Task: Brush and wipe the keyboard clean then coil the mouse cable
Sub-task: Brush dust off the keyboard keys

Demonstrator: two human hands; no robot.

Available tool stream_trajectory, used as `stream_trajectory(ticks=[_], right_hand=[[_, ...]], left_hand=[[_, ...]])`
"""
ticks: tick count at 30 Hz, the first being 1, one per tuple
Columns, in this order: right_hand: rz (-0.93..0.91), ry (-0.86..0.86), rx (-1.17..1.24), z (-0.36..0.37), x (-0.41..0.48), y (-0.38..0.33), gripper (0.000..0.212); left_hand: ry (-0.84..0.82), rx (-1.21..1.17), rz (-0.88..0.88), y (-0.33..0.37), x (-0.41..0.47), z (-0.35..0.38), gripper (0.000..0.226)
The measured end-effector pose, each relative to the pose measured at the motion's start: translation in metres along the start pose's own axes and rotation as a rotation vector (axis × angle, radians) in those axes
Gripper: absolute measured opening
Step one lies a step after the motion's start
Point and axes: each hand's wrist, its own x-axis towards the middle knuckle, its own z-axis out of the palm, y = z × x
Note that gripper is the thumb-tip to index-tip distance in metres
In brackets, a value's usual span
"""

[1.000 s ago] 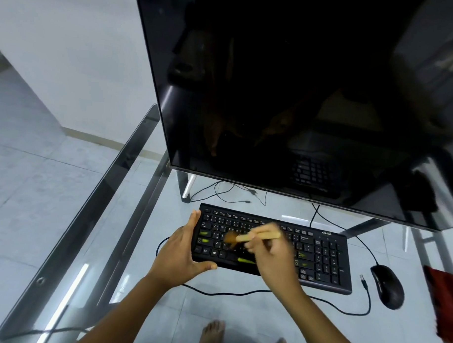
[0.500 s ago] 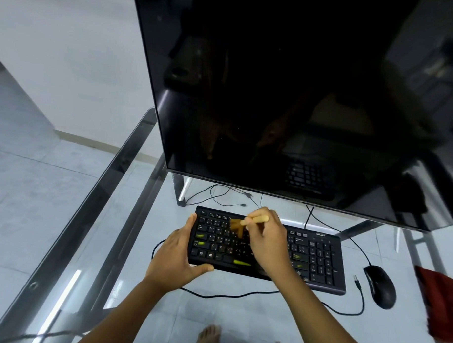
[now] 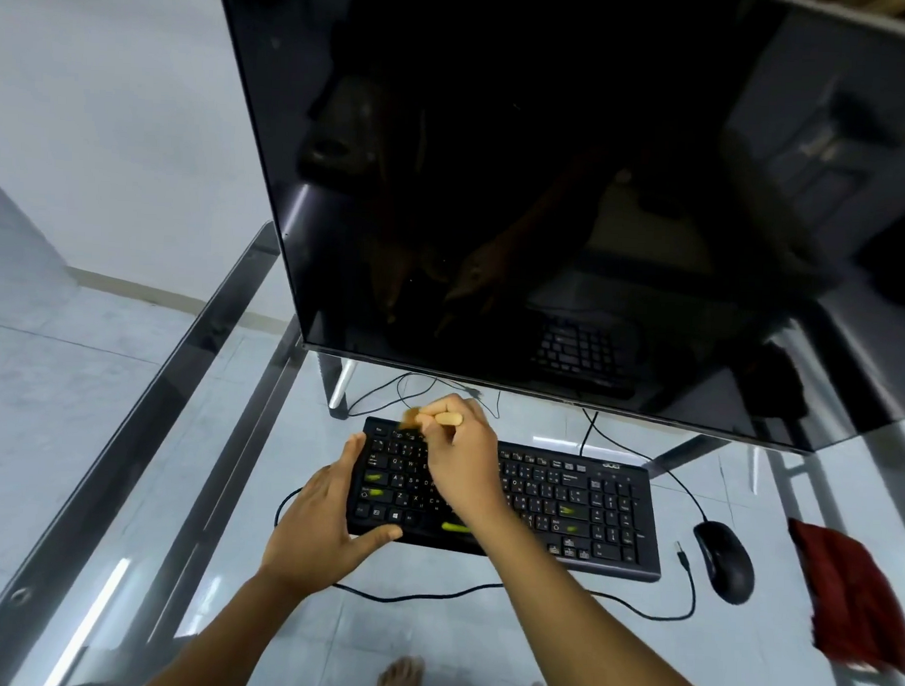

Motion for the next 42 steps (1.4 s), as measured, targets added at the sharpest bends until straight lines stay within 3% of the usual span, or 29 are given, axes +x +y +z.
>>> stream_trajectory(ticks=[3, 6, 10, 13, 17, 20, 24, 28, 31, 35, 39, 42], right_hand=[[-0.068, -0.183, -0.093, -0.002, -0.006, 0.002, 0.011], [-0.014, 0.033, -0.056, -0.016, -0.001, 0.007, 0.018], [-0.070, -0.145, -0.120, -0.017, -0.004, 0.011, 0.012], [-0.024, 0.003, -0.142, -0.023, -0.001, 0.014, 0.016], [-0.036, -0.144, -0.185, -0.032, -0.002, 0.022, 0.010], [0.064, 0.045, -0.175, -0.055, 0.002, 0.028, 0.013], [-0.109, -0.247, -0.258, -0.065, -0.018, 0.038, 0.010], [0.058, 0.081, -0.152, -0.071, -0.027, 0.053, 0.013], [0.033, -0.085, -0.124, -0.065, -0.039, 0.057, 0.014], [0.115, 0.161, -0.080, -0.076, -0.037, 0.058, 0.016], [0.048, -0.089, -0.122, -0.079, -0.039, 0.057, 0.015], [0.128, 0.184, -0.081, -0.087, -0.033, 0.061, 0.017]], left_hand=[[-0.003, 0.015, -0.003, -0.002, 0.000, 0.001, 0.114], [-0.010, 0.006, 0.003, -0.001, 0.001, 0.001, 0.114], [-0.008, 0.025, 0.003, -0.002, 0.001, 0.001, 0.115], [-0.015, 0.020, 0.004, 0.000, 0.001, 0.001, 0.111], [0.019, -0.010, -0.021, 0.001, 0.001, 0.000, 0.092], [0.031, -0.064, -0.036, 0.003, 0.002, 0.000, 0.085], [0.045, -0.112, -0.046, 0.005, 0.002, 0.006, 0.081], [0.047, -0.142, -0.078, 0.006, 0.002, 0.011, 0.079], [0.047, -0.127, -0.073, 0.005, 0.000, 0.011, 0.077], [0.030, -0.144, -0.083, 0.003, 0.001, 0.011, 0.076], [0.129, -0.119, -0.119, 0.010, 0.009, 0.010, 0.073], [0.152, -0.036, -0.048, 0.027, 0.020, 0.012, 0.074]])
